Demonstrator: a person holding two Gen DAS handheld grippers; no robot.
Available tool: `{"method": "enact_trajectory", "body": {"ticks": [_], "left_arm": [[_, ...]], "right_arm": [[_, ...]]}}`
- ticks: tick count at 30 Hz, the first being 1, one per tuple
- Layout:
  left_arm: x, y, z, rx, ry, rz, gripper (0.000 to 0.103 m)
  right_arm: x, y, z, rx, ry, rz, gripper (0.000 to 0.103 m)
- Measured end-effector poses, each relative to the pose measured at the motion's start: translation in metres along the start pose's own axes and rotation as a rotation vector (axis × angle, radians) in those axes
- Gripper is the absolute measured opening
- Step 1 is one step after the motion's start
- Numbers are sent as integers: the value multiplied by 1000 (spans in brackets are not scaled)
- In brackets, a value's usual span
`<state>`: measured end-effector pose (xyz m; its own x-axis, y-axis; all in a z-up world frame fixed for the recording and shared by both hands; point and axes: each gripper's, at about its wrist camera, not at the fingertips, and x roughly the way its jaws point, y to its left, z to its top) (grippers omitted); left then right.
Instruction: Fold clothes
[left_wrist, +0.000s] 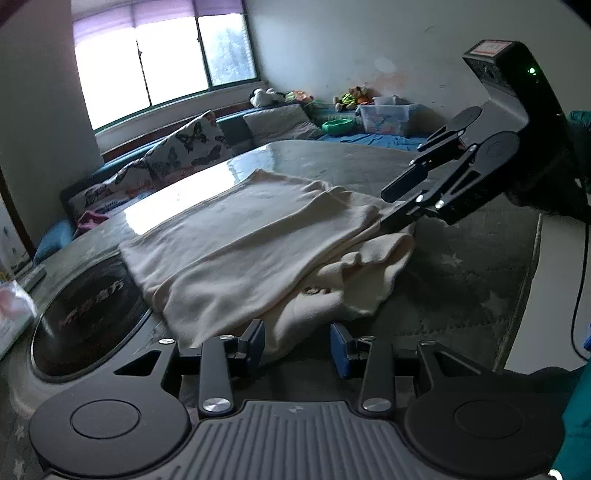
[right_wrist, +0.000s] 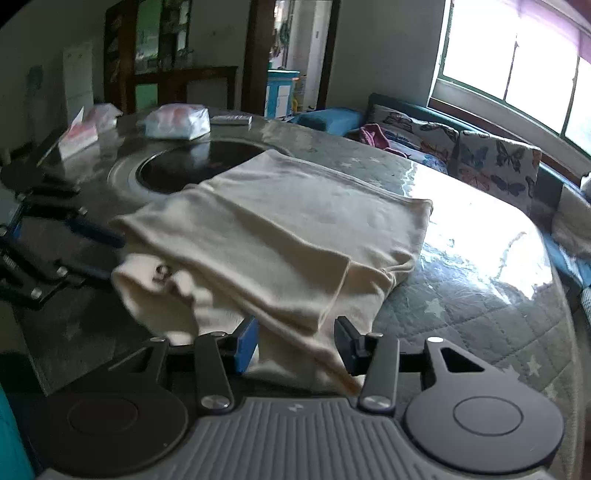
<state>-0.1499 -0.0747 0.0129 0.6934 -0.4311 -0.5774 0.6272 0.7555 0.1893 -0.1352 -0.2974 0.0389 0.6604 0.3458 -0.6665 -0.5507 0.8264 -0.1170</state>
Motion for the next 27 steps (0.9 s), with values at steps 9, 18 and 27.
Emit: {"method": "enact_trajectory", "body": {"ticks": [9,18,27], "left_arm": [[12,-4,6,6,-44,-8,13],[10,29,29,-118,-84,-27,9],[21,48,35,-168,-68,-53,9]], "right_arm": [[-18,11,-12,-88,12,3,61],[-9,33,-16,-245,-64,-6,68],[20,24,3,-248,-72,44,35]]}}
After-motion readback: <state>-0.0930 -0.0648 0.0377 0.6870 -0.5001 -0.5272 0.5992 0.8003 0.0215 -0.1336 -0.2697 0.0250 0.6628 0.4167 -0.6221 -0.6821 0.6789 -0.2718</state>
